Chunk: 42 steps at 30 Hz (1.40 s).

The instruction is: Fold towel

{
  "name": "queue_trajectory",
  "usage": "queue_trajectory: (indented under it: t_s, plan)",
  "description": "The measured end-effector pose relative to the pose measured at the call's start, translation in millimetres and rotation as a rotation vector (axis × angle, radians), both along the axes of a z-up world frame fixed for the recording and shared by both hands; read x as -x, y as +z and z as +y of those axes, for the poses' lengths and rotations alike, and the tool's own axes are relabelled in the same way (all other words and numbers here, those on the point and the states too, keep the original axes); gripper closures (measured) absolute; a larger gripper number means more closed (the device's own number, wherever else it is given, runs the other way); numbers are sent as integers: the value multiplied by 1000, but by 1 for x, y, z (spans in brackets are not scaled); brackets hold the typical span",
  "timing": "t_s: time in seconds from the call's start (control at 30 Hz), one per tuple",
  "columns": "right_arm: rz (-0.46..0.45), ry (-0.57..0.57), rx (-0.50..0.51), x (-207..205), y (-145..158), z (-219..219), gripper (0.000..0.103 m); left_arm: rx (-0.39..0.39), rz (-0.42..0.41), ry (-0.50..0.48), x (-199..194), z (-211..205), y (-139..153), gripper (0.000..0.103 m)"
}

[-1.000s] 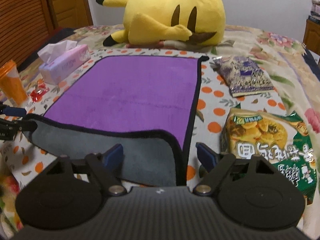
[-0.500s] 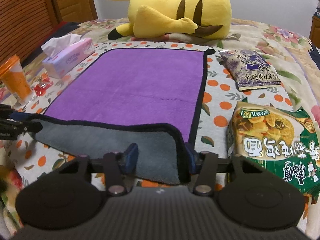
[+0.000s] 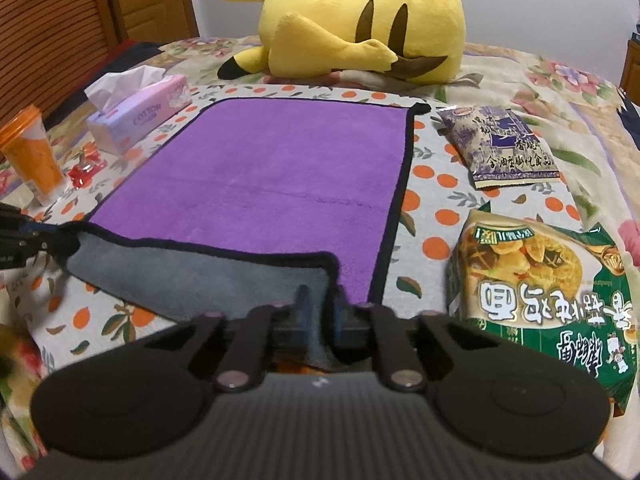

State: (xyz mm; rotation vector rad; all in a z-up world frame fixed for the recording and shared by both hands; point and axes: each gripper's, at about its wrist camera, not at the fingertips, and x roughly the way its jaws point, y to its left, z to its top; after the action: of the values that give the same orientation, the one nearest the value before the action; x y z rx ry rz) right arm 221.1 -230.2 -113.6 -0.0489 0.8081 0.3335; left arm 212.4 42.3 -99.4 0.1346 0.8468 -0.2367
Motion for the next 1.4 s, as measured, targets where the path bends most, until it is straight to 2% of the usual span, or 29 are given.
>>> queue_trajectory:
  t_s: [0.17, 0.9, 1.4]
  plan:
    - [-15, 0, -10, 1, 2, -1, 98, 9, -34, -4, 3, -1, 6, 94]
    - [-132, -11, -61, 4, 27, -10, 98, 78, -149, -2, 15, -5, 39, 95]
    - [-173, -9, -76, -2, 36, -15, 98, 59, -204, 3, 1, -7, 47, 96]
